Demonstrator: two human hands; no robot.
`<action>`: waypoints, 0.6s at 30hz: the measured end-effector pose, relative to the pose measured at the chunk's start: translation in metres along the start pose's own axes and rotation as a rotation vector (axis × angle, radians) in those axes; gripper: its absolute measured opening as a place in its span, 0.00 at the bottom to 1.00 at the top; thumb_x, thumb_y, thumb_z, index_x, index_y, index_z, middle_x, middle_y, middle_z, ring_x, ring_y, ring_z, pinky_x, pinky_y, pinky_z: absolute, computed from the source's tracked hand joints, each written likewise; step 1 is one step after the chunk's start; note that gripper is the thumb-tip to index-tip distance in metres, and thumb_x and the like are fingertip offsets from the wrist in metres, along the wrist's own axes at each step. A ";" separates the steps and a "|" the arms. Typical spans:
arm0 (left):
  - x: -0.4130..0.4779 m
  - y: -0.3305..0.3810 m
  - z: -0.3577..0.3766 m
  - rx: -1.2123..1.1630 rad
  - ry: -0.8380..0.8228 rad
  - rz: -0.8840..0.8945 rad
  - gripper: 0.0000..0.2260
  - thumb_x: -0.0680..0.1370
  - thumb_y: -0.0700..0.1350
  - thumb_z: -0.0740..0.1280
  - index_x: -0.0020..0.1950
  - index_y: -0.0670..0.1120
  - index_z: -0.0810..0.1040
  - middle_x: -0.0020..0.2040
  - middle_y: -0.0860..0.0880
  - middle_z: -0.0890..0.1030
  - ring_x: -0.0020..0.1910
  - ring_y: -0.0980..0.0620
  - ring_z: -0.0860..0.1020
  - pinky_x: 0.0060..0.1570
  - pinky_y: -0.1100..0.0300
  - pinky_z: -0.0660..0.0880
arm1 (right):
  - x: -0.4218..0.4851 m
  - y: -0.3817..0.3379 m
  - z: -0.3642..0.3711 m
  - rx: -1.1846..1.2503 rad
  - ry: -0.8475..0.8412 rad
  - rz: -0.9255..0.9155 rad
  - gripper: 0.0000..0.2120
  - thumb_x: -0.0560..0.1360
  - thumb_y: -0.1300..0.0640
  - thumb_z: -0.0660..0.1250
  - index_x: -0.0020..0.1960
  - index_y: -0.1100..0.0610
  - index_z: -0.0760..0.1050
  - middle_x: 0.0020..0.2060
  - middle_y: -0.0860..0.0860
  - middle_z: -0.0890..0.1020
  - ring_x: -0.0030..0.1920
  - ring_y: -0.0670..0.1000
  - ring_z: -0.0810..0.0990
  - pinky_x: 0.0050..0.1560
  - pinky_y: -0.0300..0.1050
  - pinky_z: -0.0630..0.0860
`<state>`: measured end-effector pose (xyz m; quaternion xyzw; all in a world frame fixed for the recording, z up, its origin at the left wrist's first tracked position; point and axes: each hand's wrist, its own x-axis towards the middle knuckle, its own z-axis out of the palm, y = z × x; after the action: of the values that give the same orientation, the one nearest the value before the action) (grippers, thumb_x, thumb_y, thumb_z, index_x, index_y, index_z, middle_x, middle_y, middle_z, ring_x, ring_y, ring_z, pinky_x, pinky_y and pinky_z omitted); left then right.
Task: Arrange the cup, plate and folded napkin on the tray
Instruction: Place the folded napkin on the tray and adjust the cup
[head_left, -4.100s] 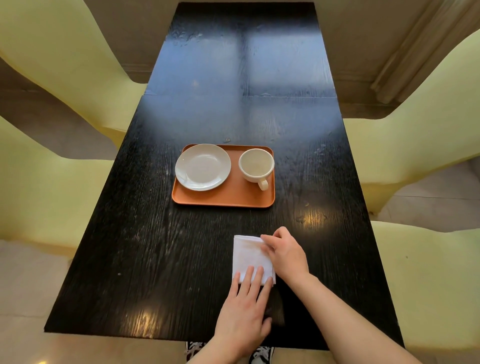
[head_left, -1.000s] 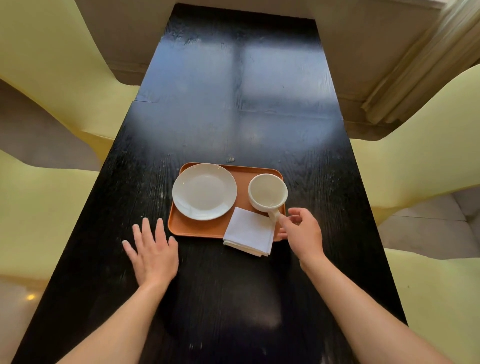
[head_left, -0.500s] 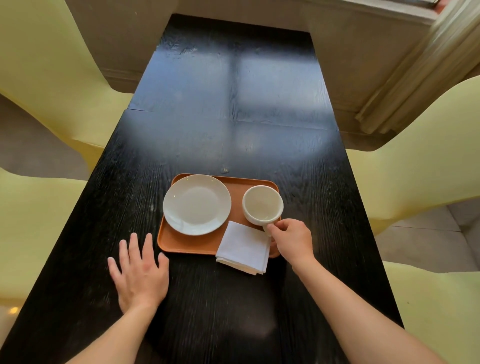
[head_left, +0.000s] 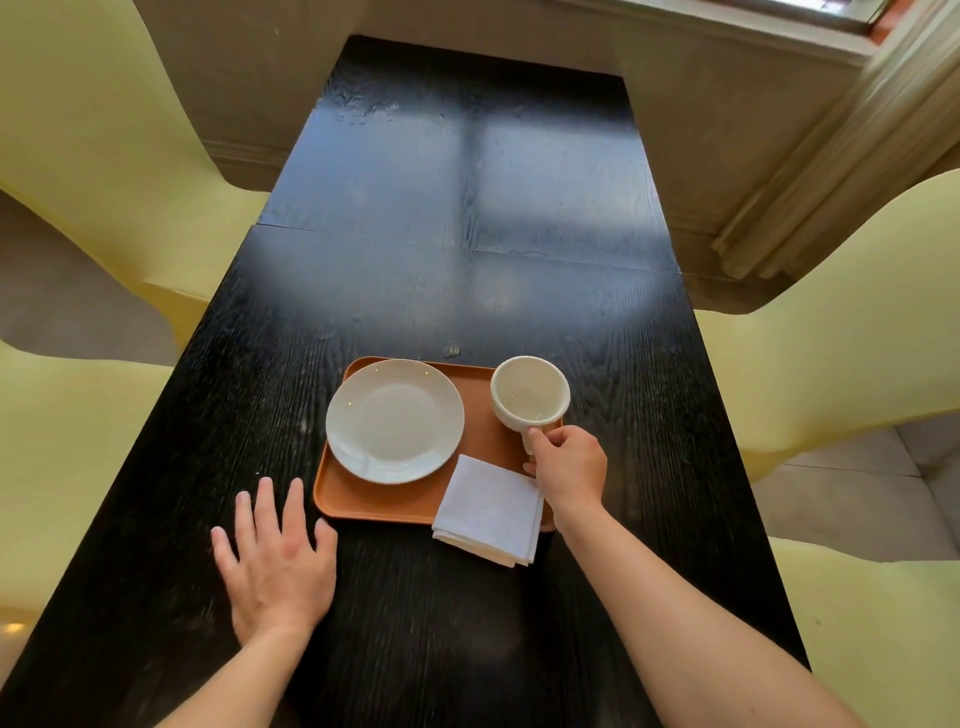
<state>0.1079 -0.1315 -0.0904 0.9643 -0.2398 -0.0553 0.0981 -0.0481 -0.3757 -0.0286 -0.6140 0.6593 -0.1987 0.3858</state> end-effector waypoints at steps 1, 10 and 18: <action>0.000 0.000 0.000 -0.003 0.003 0.000 0.26 0.79 0.49 0.63 0.77 0.46 0.66 0.78 0.39 0.63 0.79 0.39 0.57 0.75 0.34 0.53 | 0.000 -0.001 0.002 0.014 0.008 0.005 0.11 0.80 0.50 0.70 0.41 0.52 0.78 0.37 0.47 0.84 0.38 0.46 0.85 0.46 0.47 0.84; -0.001 0.000 -0.002 -0.004 0.011 0.014 0.29 0.76 0.54 0.53 0.76 0.45 0.67 0.78 0.39 0.64 0.78 0.38 0.58 0.74 0.34 0.53 | 0.001 -0.008 0.011 0.039 0.015 0.020 0.10 0.81 0.50 0.69 0.43 0.52 0.77 0.40 0.48 0.84 0.40 0.48 0.86 0.49 0.49 0.85; 0.000 -0.001 0.000 -0.018 0.005 0.009 0.29 0.76 0.54 0.54 0.76 0.46 0.67 0.78 0.39 0.64 0.79 0.39 0.57 0.75 0.35 0.52 | 0.005 -0.010 0.012 0.061 0.013 0.024 0.10 0.81 0.51 0.70 0.42 0.51 0.77 0.40 0.48 0.84 0.41 0.49 0.86 0.48 0.48 0.85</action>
<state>0.1081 -0.1303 -0.0907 0.9624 -0.2434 -0.0545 0.1076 -0.0320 -0.3792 -0.0304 -0.5927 0.6626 -0.2181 0.4026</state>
